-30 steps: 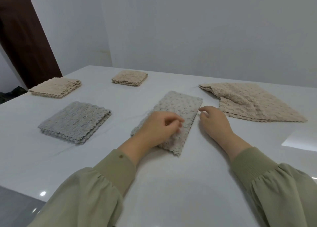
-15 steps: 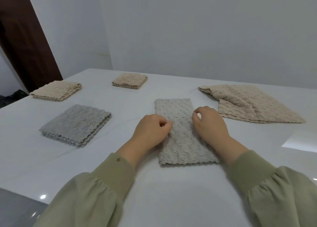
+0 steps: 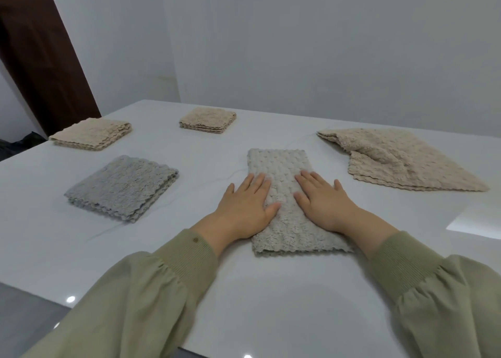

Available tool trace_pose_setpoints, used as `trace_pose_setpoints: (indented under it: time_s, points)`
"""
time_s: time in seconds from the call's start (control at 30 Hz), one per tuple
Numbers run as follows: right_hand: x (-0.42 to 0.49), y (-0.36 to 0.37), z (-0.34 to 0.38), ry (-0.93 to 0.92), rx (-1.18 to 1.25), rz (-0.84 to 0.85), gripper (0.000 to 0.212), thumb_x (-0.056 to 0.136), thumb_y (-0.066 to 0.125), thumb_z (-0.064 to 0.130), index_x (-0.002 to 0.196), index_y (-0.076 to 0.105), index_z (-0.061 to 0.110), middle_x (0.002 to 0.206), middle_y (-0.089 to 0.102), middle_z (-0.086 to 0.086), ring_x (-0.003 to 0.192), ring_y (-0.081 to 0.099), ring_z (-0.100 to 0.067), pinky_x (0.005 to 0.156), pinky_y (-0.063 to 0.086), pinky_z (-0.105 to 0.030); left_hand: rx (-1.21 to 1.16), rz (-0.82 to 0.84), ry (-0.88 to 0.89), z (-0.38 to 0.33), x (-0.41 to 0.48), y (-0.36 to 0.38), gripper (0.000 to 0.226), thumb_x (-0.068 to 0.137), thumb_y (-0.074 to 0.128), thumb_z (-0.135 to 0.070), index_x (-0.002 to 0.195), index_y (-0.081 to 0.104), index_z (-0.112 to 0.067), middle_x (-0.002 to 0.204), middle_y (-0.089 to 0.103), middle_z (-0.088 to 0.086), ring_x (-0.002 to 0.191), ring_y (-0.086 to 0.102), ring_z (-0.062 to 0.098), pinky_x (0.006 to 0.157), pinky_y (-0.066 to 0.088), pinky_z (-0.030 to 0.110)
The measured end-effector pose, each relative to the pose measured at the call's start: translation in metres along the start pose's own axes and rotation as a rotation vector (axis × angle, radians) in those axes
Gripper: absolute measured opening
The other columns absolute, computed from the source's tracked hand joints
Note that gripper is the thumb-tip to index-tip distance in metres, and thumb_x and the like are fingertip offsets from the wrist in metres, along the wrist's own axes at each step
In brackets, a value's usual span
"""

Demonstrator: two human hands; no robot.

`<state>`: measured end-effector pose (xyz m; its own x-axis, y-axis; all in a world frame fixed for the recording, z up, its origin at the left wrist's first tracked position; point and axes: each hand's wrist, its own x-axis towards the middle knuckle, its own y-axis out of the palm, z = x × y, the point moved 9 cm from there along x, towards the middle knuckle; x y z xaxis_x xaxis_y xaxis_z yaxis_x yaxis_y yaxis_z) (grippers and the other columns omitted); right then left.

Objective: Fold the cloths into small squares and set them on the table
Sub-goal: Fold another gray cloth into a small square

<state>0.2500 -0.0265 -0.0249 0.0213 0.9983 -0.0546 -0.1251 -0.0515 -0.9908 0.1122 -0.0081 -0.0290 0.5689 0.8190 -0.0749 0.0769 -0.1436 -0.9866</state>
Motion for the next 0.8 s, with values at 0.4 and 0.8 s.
trace_pose_setpoints:
  time_s: [0.4, 0.8]
  points:
    - [-0.050, 0.001, 0.016, -0.101, 0.040, -0.045, 0.058, 0.099, 0.020, 0.047, 0.151, 0.010, 0.023, 0.159, 0.002, 0.008, 0.145, -0.004, -0.007, 0.117, -0.002, -0.042, 0.020, 0.040, 0.200, -0.022, -0.033, 0.005, 0.074, 0.093, 0.020, -0.062, 0.151, -0.007, -0.023, 0.157, -0.014, -0.010, 0.143, -0.017, 0.006, 0.119, -0.002, 0.041]
    - [0.002, -0.020, -0.010, -0.127, 0.303, -0.150, 0.047, 0.099, 0.035, 0.038, 0.144, 0.035, 0.023, 0.155, 0.024, 0.004, 0.143, 0.015, -0.009, 0.118, 0.014, -0.042, -0.383, -0.262, 0.073, 0.018, 0.038, -0.024, 0.047, 0.101, 0.031, -0.040, 0.142, 0.039, -0.020, 0.152, 0.032, -0.003, 0.144, 0.017, 0.016, 0.117, 0.011, 0.030]
